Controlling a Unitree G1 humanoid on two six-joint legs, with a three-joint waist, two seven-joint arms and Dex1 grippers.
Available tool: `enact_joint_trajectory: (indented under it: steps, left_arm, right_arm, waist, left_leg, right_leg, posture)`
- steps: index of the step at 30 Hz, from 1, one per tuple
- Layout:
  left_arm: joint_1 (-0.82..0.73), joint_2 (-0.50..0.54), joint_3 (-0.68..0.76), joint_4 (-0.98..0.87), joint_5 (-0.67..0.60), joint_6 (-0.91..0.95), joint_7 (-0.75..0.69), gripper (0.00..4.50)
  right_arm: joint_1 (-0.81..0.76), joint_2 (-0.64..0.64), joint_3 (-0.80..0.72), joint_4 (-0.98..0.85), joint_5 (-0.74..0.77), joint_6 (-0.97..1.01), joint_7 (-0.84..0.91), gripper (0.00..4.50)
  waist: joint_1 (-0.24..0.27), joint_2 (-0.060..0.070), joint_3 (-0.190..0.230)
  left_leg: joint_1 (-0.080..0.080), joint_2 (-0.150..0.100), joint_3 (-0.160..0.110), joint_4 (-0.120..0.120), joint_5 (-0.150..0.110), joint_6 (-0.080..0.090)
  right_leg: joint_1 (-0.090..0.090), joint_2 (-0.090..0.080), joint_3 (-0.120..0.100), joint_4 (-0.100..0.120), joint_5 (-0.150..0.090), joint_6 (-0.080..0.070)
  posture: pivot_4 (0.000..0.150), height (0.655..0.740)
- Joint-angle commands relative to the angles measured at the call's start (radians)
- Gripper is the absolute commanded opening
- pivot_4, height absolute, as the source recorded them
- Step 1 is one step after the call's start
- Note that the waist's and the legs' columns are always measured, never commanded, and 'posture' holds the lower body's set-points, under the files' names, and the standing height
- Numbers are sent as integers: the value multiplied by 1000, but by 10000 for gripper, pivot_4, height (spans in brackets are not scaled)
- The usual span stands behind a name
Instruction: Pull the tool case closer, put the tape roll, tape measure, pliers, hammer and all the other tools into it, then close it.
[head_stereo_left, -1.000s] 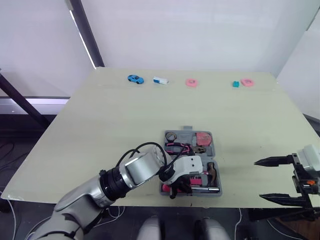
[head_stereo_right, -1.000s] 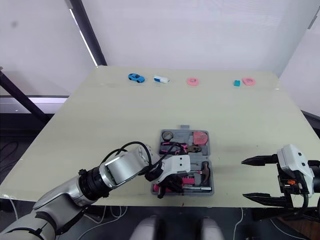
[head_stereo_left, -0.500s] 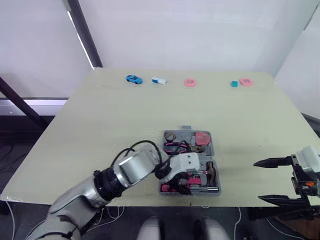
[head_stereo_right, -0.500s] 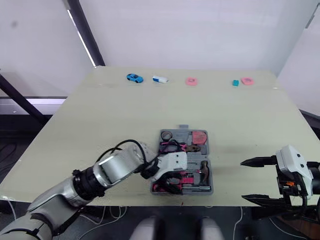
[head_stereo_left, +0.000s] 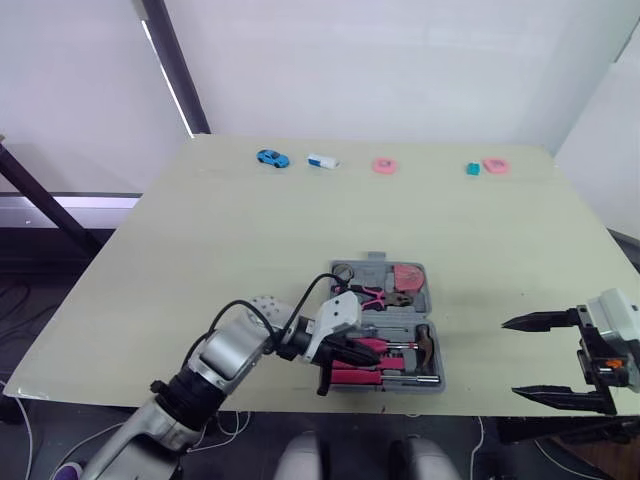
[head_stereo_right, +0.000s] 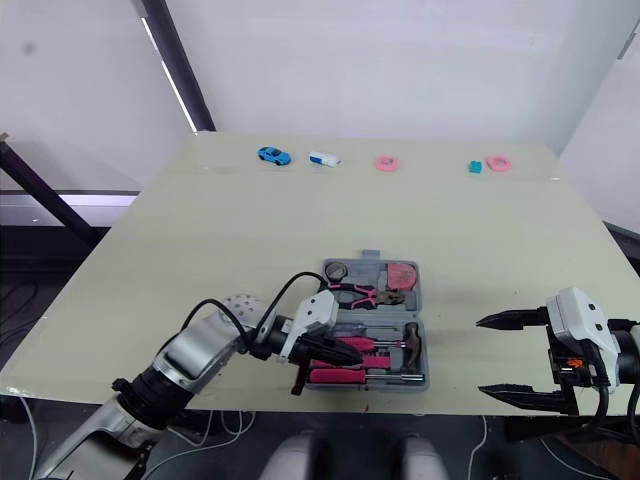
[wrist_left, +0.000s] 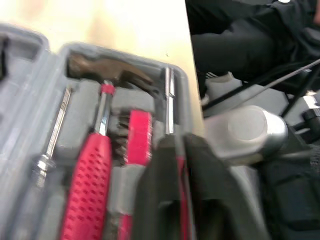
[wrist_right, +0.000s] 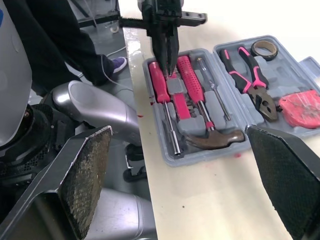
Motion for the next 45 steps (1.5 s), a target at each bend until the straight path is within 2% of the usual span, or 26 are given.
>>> enact_joint_trajectory:
  steps: [1,8,13,23,25,30,36,41,45]
  left_arm:
    - [21,-25,-13,15,43,-95,-1,397]
    - [50,-59,-51,77,134,-165,15,397]
    - [74,-29,-111,150,253,-222,18,397]
    - [135,10,-149,270,346,-319,11,397]
    - [145,-19,-106,270,296,-335,23,397]
    - [201,-102,129,86,22,-162,94,397]
    - [285,-122,382,-86,-112,-46,279,397]
    - [350,-177,521,-160,-161,-49,418,397]
    - [448,-142,600,-181,-190,-82,383,397]
  right_arm:
    - [-4,-1,-18,-12,15,4,1,45000]
    - [5,-4,-26,-21,19,10,-1,45000]
    - [6,-2,-25,-26,19,16,-4,45000]
    - [2,5,-4,-34,25,30,-12,45000]
    - [-15,34,20,-34,26,30,-46,45000]
    - [-77,193,126,-47,-4,23,-221,45000]
    - [-153,424,254,41,-134,-47,-451,45000]
    - [-238,544,301,149,-196,-116,-538,45000]
    - [-299,560,327,302,-245,-217,-490,45000]
  waist:
    - [-1,0,0]
    - [-1,0,0]
    - [-1,0,-1]
    - [-4,3,-22]
    - [-5,3,-26]
    - [-10,2,-28]
    - [-6,4,-26]
    - [-6,6,-25]
    - [-7,7,-23]
  left_leg:
    - [0,0,0,0,0,0]
    - [0,0,0,0,0,0]
    - [1,0,0,0,0,0]
    - [5,1,0,-2,0,0]
    - [7,1,0,-3,0,0]
    - [8,3,-1,-3,0,0]
    - [4,3,-1,-3,0,0]
    - [4,1,0,-3,0,0]
    - [4,2,1,-3,0,0]
  right_leg:
    - [0,0,0,0,0,0]
    - [0,1,0,1,0,0]
    - [0,1,0,1,1,1]
    - [2,2,0,0,-1,-1]
    - [3,2,0,0,-2,-1]
    - [4,2,1,0,-3,0]
    - [0,2,2,1,-2,-1]
    - [0,0,3,0,-1,-2]
    - [0,1,2,1,-1,-2]
  posture:
    - [1500,7400]
    - [1500,7400]
    - [1500,7400]
    - [1500,7400]
    - [1500,7400]
    - [1500,7400]
    - [1500,7400]
    - [1500,7400]
    - [1500,7400]
